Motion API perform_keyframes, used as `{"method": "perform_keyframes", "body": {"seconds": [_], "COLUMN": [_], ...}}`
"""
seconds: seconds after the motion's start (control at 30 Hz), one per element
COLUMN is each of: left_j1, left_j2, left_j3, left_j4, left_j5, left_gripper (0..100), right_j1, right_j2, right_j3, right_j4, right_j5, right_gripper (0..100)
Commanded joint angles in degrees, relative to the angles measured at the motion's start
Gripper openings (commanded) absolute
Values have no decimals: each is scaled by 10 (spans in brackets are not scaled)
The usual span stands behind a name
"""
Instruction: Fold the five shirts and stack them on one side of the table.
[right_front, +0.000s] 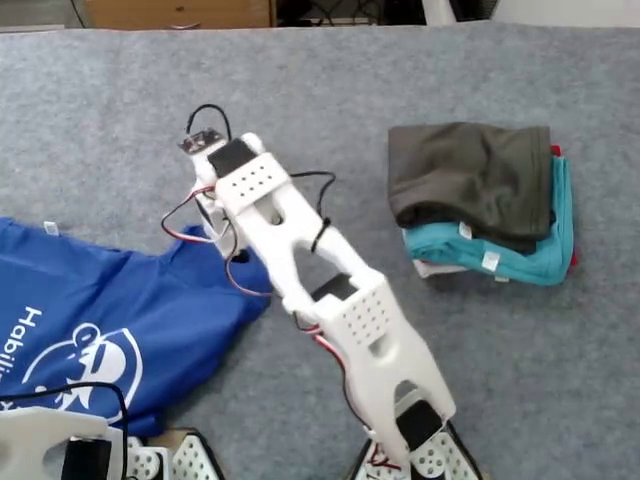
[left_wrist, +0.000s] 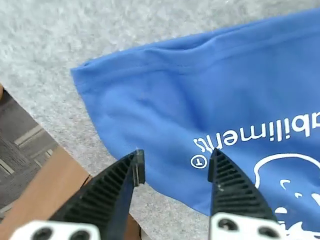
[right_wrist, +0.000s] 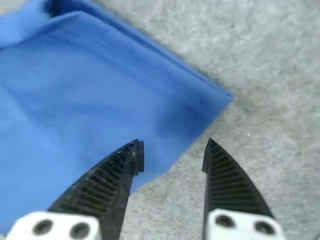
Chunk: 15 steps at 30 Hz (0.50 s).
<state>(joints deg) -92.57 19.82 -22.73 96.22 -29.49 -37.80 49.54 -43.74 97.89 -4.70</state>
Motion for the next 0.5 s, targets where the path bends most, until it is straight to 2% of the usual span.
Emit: {"method": "perform_keyframes", "body": {"seconds": [0.0,0.07,0.23,0.37,0.47], "left_j1": [35,76,204,320,364], "left_j2": [-52,-62,-64,-42,-15], "left_j3": [-30,-28,-28,-24,-26], "left_j4": [18,33,14,-39,-89], "left_j5": [5,19,130,227,302], "left_gripper": [227,227,228,228,228], "right_j1": [12,15,20,20,25], "right_j2": [-4,-6,-3,1,22], "right_j3": [-6,-23,-47,-45,-51], "right_j4": [-5,8,15,-8,-18], "right_j5": [-2,-1,0,1,2], "right_gripper": [194,194,194,194,194]}}
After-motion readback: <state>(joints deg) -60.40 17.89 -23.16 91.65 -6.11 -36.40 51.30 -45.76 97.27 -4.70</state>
